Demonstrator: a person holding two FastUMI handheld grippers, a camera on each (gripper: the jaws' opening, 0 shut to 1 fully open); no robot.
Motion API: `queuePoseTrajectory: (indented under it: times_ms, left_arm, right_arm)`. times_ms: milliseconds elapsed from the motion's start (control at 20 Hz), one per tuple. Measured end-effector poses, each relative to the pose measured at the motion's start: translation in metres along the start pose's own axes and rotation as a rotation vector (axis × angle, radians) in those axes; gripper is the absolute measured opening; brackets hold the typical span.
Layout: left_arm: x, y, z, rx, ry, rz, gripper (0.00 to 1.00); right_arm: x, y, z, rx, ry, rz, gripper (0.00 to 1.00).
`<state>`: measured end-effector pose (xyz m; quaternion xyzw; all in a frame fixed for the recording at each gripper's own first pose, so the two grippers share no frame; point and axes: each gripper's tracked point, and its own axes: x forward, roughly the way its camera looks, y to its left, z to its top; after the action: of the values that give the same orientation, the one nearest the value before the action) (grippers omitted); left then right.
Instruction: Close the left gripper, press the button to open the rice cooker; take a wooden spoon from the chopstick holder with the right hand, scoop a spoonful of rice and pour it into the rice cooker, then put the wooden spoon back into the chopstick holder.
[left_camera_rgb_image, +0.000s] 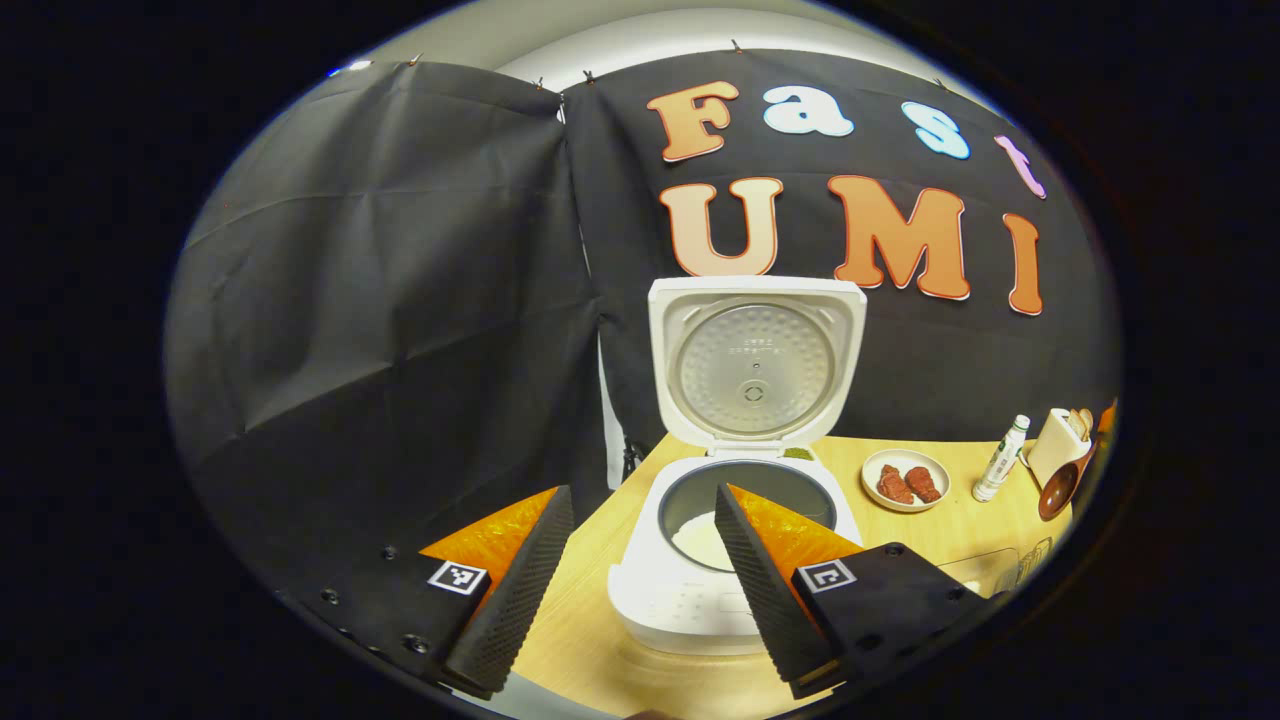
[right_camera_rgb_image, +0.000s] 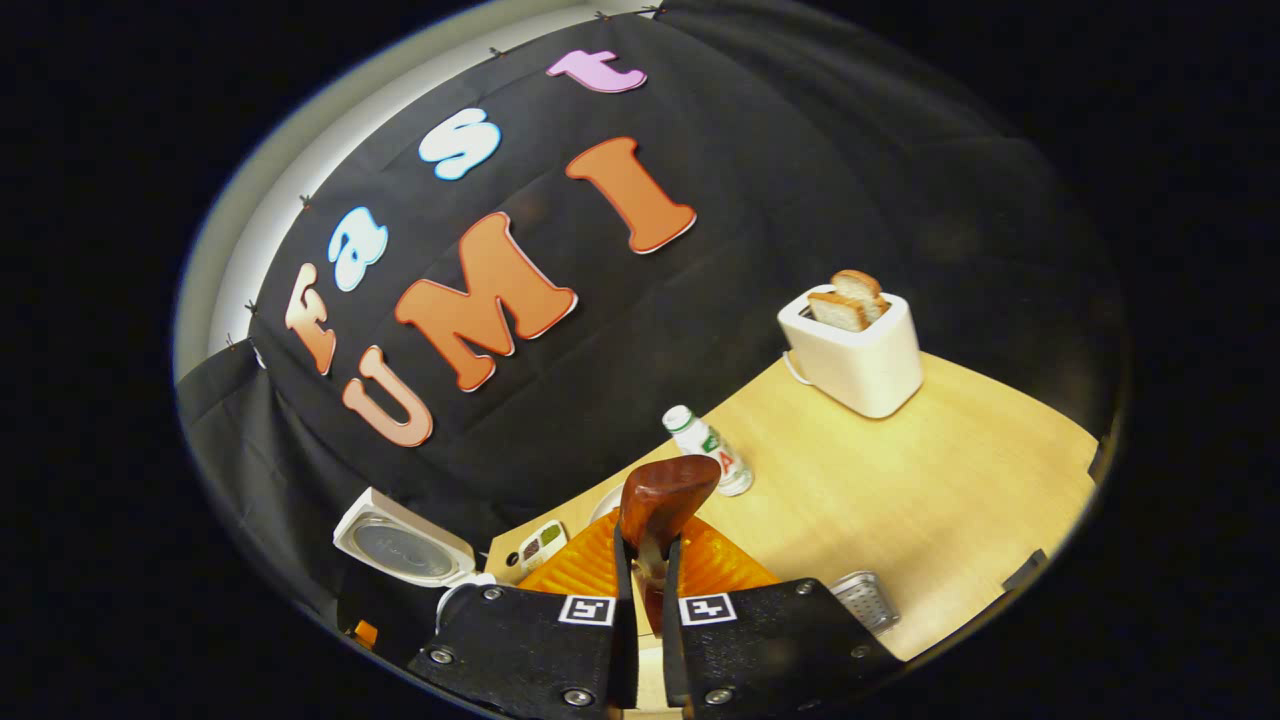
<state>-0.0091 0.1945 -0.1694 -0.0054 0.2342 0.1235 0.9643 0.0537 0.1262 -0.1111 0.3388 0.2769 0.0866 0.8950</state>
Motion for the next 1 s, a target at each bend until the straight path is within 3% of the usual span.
queuePoseTrajectory:
  times_ms: [200,400,500,700,750,1000]
  left_arm:
    - [-0.010,-0.038,0.011,0.027,-0.018,-0.053,0.97]
    - [-0.016,-0.071,0.018,0.063,-0.036,-0.096,0.97]
    - [-0.014,-0.076,0.023,0.057,-0.042,-0.099,0.96]
    - [-0.013,-0.072,0.035,0.042,-0.055,-0.072,0.96]
    - [-0.012,-0.071,0.038,0.050,-0.062,-0.064,1.00]
    - [-0.003,-0.072,0.064,0.012,-0.080,-0.074,0.96]
  right_arm:
    - [-0.019,-0.053,0.006,0.015,-0.017,-0.078,0.09]
    - [-0.026,-0.085,-0.011,0.006,0.015,-0.106,0.09]
    - [-0.023,-0.101,-0.030,-0.023,0.060,-0.133,0.09]
    - [-0.017,-0.116,-0.032,-0.044,0.044,-0.140,0.09]
    - [-0.016,-0.120,-0.036,-0.034,0.049,-0.138,0.09]
    - [-0.007,-0.142,-0.071,0.013,0.087,-0.186,0.10]
